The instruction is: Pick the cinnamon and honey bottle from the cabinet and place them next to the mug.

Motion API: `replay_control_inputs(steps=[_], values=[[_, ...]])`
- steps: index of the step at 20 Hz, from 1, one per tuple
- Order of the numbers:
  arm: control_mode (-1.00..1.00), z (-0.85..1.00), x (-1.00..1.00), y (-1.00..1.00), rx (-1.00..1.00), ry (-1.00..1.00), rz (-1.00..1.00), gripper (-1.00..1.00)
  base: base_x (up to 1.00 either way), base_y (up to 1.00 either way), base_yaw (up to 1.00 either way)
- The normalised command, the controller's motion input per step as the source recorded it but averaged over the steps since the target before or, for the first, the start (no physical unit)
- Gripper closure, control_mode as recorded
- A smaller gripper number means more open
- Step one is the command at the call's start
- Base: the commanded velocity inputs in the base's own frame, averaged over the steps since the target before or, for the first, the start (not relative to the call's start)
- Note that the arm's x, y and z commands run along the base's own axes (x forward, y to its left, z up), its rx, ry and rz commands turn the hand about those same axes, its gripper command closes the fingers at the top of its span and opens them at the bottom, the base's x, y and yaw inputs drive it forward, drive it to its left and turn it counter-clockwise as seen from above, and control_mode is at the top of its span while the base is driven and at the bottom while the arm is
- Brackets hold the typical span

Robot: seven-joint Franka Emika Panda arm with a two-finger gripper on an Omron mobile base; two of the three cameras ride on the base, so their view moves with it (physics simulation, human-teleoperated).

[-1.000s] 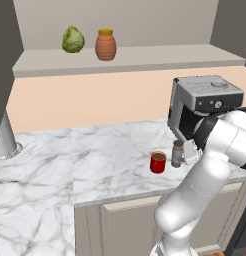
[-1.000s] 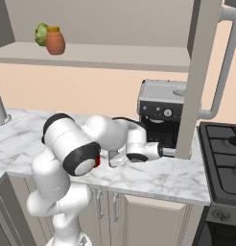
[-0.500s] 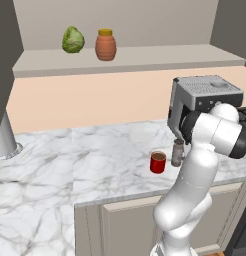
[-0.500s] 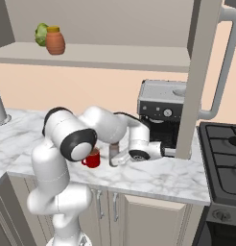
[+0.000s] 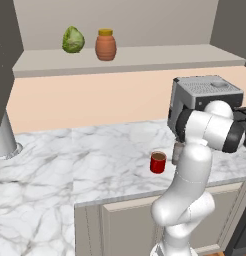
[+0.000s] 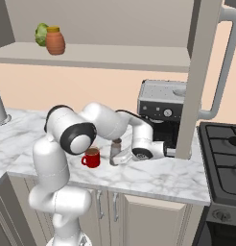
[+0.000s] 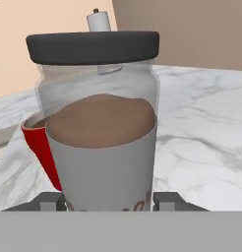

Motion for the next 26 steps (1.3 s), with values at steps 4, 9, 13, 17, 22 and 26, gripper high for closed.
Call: replay_control_inputs(steps=[4, 9, 13, 17, 22, 26], values=[[-1.00, -0.02, -0.04, 0.01, 0.00, 0.00, 0.00, -1.00, 0.00, 0.00, 0.00], [-1.00, 0.00, -0.17, 0.10, 0.00, -0.01, 0.02, -1.00, 0.00, 0.00, 0.00], [-1.00, 0.00, -0.07, 0.16, 0.00, -0.01, 0.02, -1.00, 0.00, 0.00, 0.00], [-1.00, 0.00, 0.30, 0.02, 0.00, 0.00, 0.00, -1.00, 0.00, 0.00, 0.00], [-1.00, 0.04, 0.33, 0.00, 0.00, 0.00, 0.00, -1.00, 0.00, 0.00, 0.00], [-1.00, 0.15, 0.06, 0.00, 0.00, 0.00, 0.00, -1.00, 0.00, 0.00, 0.00]])
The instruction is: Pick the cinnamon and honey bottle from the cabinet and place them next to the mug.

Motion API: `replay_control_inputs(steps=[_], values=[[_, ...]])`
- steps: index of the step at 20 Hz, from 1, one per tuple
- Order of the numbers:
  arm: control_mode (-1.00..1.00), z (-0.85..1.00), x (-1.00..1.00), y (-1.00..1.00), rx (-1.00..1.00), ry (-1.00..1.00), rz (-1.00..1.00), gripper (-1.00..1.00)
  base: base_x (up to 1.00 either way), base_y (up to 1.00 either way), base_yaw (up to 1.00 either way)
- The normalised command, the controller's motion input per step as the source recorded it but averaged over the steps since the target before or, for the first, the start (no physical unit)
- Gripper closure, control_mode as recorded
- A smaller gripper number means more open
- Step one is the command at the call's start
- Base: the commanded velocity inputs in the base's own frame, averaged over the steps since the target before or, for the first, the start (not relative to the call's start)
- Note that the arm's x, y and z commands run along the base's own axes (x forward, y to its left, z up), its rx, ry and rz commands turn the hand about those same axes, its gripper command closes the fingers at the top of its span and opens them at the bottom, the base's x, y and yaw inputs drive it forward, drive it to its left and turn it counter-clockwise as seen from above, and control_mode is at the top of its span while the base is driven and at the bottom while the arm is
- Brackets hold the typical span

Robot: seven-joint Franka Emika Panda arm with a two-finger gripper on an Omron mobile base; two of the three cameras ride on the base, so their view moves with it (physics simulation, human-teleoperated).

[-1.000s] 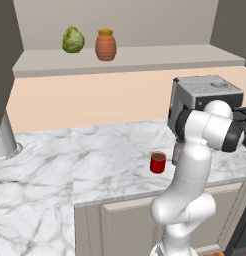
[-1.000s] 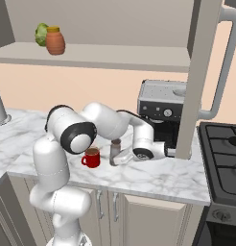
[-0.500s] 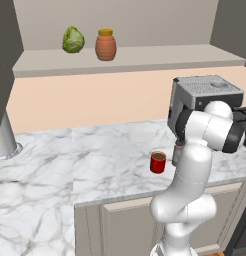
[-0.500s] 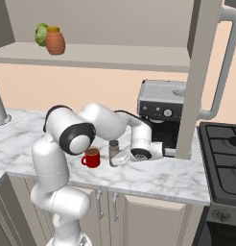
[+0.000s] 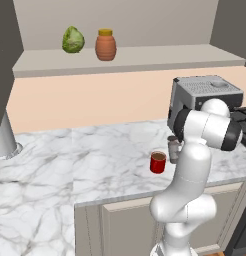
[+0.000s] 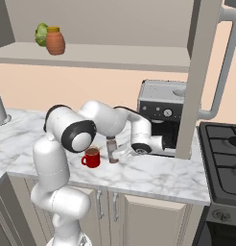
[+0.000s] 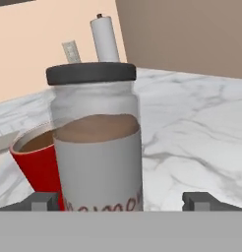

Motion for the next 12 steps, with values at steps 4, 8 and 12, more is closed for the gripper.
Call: replay_control_inputs(steps=[4, 8, 12], values=[[-1.00, 0.20, 0.00, 0.00, 0.00, 0.00, 0.00, -1.00, 0.00, 0.00, 0.00], [-1.00, 0.13, 0.00, 0.00, 0.00, 0.00, 0.00, -1.00, 0.00, 0.00, 0.00], [-1.00, 0.10, 0.00, 0.00, 0.00, 0.00, 0.00, -1.00, 0.00, 0.00, 0.00]])
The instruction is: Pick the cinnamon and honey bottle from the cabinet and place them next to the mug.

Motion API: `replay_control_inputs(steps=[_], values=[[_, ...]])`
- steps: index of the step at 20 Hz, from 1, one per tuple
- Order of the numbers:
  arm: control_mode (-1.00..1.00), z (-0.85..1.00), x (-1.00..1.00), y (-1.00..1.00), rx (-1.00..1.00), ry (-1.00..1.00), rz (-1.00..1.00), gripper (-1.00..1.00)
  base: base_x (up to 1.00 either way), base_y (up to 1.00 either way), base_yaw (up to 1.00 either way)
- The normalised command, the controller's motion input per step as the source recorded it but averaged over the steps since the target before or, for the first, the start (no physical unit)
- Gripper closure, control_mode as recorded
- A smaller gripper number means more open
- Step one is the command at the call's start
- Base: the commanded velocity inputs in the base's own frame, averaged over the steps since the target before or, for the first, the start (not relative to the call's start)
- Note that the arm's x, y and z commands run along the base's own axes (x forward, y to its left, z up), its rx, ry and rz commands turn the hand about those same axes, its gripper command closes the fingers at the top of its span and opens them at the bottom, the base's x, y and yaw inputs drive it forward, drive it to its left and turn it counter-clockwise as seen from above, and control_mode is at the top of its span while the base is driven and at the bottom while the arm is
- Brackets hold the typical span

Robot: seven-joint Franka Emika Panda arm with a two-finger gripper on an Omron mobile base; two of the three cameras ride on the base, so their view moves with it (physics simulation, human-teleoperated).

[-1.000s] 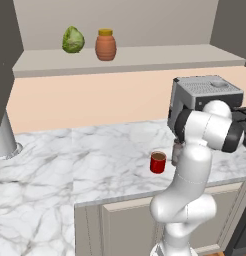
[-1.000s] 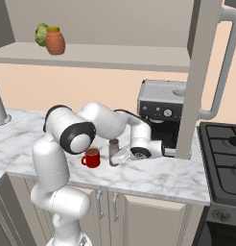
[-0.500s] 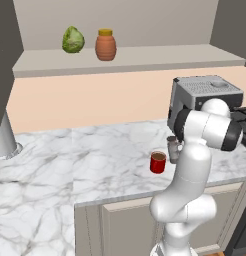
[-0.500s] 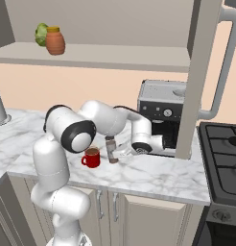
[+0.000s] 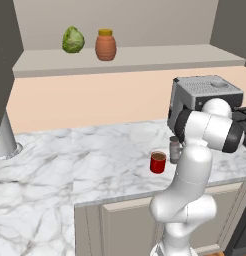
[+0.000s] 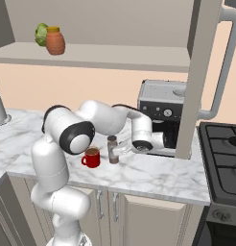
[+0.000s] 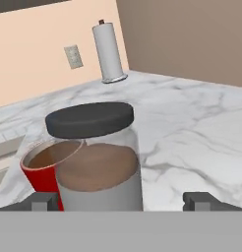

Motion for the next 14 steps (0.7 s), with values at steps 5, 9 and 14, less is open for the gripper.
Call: replay_control_inputs(steps=[5, 9, 14], values=[[-1.00, 0.23, 0.00, 0.00, 0.00, 0.00, 0.00, -1.00, 0.00, 0.00, 0.00], [-1.00, 0.34, 0.00, 0.00, 0.00, -0.01, 0.00, -1.00, 0.00, 0.00, 0.00], [-1.00, 0.30, 0.00, 0.00, 0.00, 0.00, 0.00, -1.00, 0.00, 0.00, 0.00]])
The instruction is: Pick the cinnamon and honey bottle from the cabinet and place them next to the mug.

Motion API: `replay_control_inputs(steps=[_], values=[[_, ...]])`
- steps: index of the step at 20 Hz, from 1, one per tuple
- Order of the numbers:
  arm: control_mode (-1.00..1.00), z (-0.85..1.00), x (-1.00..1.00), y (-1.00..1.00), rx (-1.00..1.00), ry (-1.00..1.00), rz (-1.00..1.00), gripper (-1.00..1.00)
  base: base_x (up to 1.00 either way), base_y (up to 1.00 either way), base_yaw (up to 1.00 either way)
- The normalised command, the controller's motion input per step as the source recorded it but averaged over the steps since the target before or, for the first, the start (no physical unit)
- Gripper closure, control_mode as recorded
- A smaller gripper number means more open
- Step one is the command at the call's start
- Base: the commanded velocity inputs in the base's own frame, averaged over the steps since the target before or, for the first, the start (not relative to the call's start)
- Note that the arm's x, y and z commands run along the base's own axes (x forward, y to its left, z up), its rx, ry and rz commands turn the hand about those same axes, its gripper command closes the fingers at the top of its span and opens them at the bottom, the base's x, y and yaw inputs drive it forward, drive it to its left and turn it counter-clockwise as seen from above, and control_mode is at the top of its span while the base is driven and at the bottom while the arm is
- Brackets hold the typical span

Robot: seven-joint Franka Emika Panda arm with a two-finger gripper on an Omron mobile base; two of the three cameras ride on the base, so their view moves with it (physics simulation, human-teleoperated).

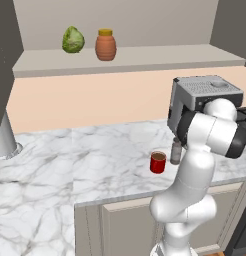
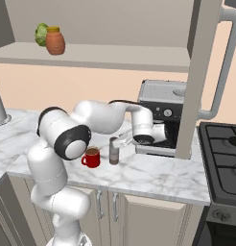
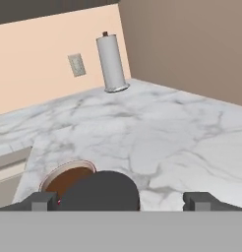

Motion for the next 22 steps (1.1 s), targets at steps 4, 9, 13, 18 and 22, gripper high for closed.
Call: replay_control_inputs(steps=[4, 9, 13, 18, 22], values=[[-1.00, 0.37, 0.00, 0.00, 0.00, 0.00, 0.00, -1.00, 0.00, 0.00, 0.00], [-1.00, 0.51, -0.07, 0.00, 0.00, 0.00, 0.00, -1.00, 0.00, 0.00, 0.00], [-1.00, 0.53, -0.05, 0.06, 0.00, 0.00, 0.00, -1.00, 0.00, 0.00, 0.00], [-1.00, 0.58, -0.06, 0.27, -0.03, 0.06, -0.17, -1.00, 0.00, 0.00, 0.00], [-1.00, 0.41, -0.15, 0.41, -0.02, 0.28, -0.31, -1.00, 0.00, 0.00, 0.00]])
